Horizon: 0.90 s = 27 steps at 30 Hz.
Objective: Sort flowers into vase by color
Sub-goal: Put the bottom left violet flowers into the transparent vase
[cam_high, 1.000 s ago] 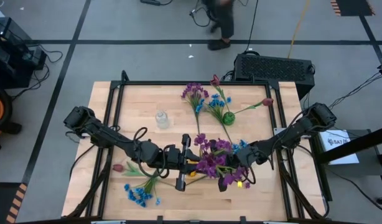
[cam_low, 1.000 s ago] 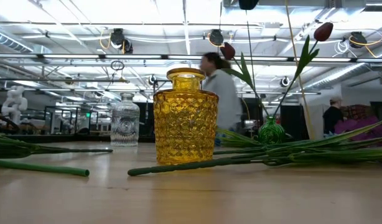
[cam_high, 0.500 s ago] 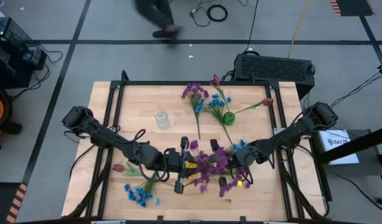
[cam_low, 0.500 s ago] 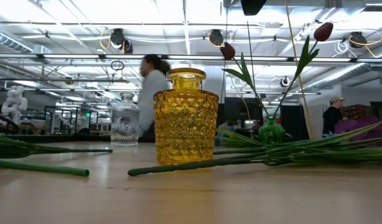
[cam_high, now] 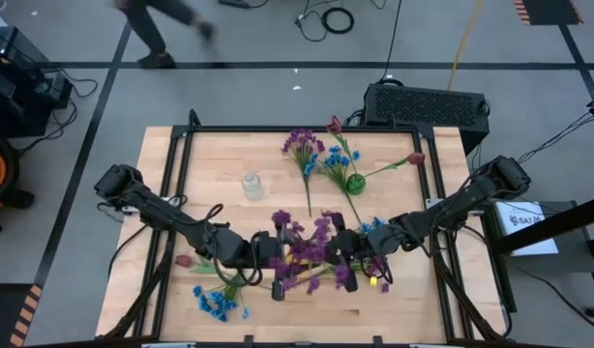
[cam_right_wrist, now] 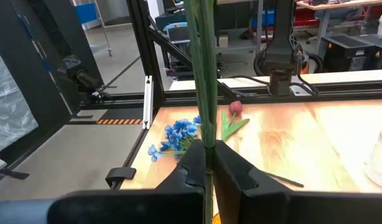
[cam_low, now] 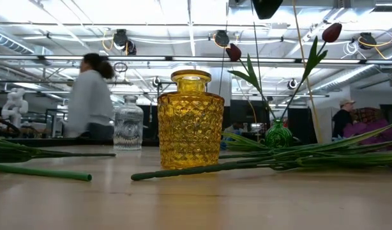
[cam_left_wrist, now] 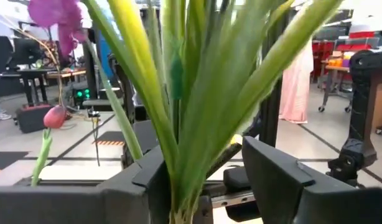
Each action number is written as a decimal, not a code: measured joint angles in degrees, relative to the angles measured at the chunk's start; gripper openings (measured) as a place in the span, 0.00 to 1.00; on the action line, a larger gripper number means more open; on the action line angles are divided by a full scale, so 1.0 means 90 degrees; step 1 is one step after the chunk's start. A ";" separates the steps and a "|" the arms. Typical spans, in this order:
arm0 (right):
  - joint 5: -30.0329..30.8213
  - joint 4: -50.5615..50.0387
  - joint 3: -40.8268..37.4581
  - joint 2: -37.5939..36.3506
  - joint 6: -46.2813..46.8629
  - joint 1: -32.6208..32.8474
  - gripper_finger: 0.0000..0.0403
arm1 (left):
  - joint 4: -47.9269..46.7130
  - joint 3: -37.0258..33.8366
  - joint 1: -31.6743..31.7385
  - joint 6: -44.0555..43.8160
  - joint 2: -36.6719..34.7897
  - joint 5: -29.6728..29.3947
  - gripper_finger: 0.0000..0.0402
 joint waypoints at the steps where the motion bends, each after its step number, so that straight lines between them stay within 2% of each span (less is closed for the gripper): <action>1: -0.0001 -0.0045 0.0000 -0.0001 0.0026 0.0000 0.00 | -0.0003 0.0000 -0.0012 -0.0002 -0.0063 -0.0003 0.46; 8: -0.0007 -0.0147 0.0000 0.0000 0.0108 0.0000 0.00 | -0.0550 0.0000 -0.0145 -0.0031 -0.0442 -0.0028 0.45; 15: -0.0007 -0.0181 0.0000 0.0000 0.0110 -0.0002 0.02 | -0.0533 0.0000 -0.0170 -0.0021 -0.0471 -0.0051 0.30; 23: -0.0002 -0.0262 0.0000 0.0002 0.0491 0.0000 0.17 | -0.0562 0.0000 -0.0153 -0.0041 -0.0483 -0.0055 0.05; 27: 0.0017 -0.0358 0.0000 0.0002 0.0513 -0.0002 0.26 | -0.0887 0.0000 -0.0158 -0.0017 -0.0683 -0.0408 0.04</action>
